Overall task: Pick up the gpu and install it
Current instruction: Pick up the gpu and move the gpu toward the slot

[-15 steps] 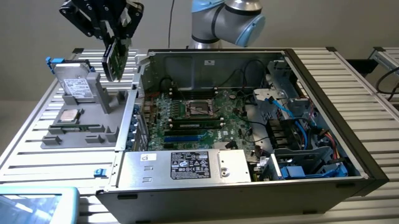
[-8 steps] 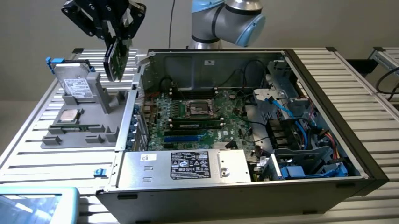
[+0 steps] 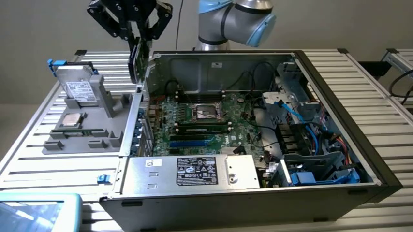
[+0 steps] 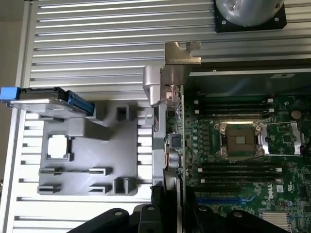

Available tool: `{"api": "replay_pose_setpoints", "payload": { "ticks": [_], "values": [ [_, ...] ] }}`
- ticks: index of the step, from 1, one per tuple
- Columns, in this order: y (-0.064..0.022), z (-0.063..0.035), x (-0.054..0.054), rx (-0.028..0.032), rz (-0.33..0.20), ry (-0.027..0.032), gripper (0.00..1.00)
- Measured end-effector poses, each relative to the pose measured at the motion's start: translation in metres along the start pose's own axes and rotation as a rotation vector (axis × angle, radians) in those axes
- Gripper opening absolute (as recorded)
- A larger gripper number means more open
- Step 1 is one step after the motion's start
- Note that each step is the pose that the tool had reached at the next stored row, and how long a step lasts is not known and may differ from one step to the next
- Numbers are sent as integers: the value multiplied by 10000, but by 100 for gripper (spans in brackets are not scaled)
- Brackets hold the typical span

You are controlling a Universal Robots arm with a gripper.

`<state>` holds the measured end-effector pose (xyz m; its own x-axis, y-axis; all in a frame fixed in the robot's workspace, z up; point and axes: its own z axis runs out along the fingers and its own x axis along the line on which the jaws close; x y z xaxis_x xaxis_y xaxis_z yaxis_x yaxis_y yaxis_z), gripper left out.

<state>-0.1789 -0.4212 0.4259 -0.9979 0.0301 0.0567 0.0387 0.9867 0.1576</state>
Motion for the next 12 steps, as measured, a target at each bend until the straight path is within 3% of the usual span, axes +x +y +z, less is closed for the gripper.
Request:
{"api": "replay_pose_setpoints", "payload": {
  "ticks": [12],
  "values": [
    [21,-27,-536,4,27,162,28]
  ]
}}
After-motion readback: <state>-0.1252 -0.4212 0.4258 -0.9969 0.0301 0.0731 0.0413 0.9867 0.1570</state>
